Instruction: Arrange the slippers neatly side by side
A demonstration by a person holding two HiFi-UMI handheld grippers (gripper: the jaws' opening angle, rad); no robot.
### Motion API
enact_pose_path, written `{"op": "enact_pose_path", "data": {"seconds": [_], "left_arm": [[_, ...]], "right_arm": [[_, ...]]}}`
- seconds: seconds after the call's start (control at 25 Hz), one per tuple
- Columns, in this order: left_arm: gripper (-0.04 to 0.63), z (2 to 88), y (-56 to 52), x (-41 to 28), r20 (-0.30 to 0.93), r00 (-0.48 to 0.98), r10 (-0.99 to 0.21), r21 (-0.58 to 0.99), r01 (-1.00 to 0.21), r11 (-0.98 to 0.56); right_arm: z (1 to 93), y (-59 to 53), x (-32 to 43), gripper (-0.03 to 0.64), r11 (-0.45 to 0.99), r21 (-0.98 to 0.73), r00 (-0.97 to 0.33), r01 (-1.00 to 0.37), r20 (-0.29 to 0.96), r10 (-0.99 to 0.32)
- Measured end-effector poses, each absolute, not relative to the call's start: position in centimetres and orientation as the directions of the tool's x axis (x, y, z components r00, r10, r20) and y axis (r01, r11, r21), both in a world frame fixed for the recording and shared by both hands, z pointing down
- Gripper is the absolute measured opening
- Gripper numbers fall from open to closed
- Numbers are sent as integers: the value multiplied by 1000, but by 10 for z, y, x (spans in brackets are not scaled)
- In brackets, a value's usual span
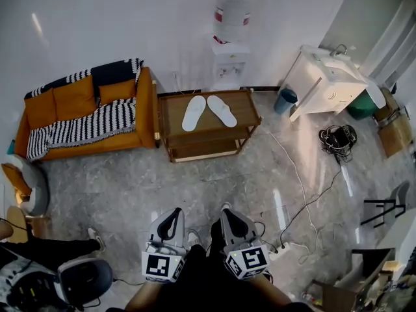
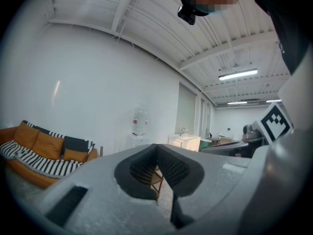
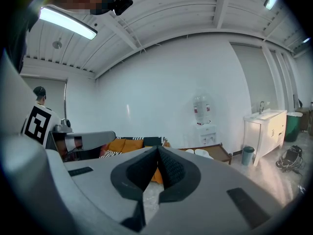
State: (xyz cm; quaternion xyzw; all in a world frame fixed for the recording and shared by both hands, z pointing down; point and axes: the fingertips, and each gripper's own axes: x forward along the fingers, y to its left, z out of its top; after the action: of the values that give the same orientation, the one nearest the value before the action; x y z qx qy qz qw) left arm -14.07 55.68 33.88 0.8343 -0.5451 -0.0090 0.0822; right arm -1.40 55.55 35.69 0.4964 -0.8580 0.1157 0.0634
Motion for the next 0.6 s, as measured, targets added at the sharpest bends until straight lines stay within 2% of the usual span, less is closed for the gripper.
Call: {"op": "enact_pose_path", "data": {"seconds": [0.6], "left_arm": [[14,355,460,-129,106,372,-922,132,-924,-358]], "right_arm": [[370,442,-5,12,516,-131,-533,-846,226,-816]]}}
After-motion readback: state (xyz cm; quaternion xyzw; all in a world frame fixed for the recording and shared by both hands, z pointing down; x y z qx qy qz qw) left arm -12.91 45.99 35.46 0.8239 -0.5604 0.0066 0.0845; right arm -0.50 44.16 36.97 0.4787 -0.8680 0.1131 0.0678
